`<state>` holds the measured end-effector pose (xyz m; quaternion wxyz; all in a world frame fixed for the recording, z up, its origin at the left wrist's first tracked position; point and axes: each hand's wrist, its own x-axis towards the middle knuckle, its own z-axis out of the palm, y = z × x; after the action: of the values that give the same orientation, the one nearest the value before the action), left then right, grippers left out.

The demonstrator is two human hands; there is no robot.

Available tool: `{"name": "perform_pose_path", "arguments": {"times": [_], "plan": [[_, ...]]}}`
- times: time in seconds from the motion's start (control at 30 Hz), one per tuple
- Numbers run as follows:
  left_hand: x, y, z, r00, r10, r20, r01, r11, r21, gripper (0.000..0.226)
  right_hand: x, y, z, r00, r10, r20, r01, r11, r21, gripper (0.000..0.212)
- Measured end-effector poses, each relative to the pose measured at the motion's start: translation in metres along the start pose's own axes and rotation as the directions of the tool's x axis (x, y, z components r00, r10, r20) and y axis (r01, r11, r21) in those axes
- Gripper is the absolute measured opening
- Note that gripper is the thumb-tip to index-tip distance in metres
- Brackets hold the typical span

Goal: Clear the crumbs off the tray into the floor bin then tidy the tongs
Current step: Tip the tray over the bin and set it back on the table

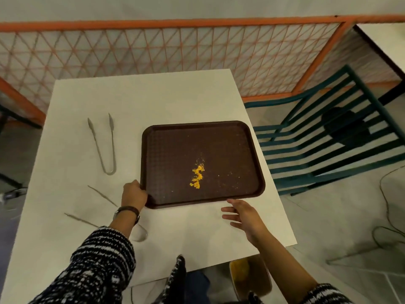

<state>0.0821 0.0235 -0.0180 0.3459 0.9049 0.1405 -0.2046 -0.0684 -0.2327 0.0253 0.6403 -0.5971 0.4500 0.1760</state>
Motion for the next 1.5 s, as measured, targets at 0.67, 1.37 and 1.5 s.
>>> {"name": "perform_pose_path", "arguments": {"times": [0.67,1.37,1.5], "plan": [[-0.189,-0.019,0.084,0.921,-0.144,0.361,0.340,0.749,-0.569,0.077,-0.057,0.102,-0.093,0.999,0.029,-0.046,-0.031,0.999,-0.043,0.036],[-0.493,-0.137,0.202,0.907,-0.077,0.413,0.382,0.563,-0.733,0.054,-0.154,0.347,-0.239,0.973,-0.137,-0.186,0.183,0.948,0.259,0.031],[-0.481,-0.145,0.179,0.931,-0.004,0.365,0.269,0.684,-0.678,0.035,-0.179,0.372,-0.280,0.976,-0.100,-0.192,0.142,0.966,0.216,0.031]]}}
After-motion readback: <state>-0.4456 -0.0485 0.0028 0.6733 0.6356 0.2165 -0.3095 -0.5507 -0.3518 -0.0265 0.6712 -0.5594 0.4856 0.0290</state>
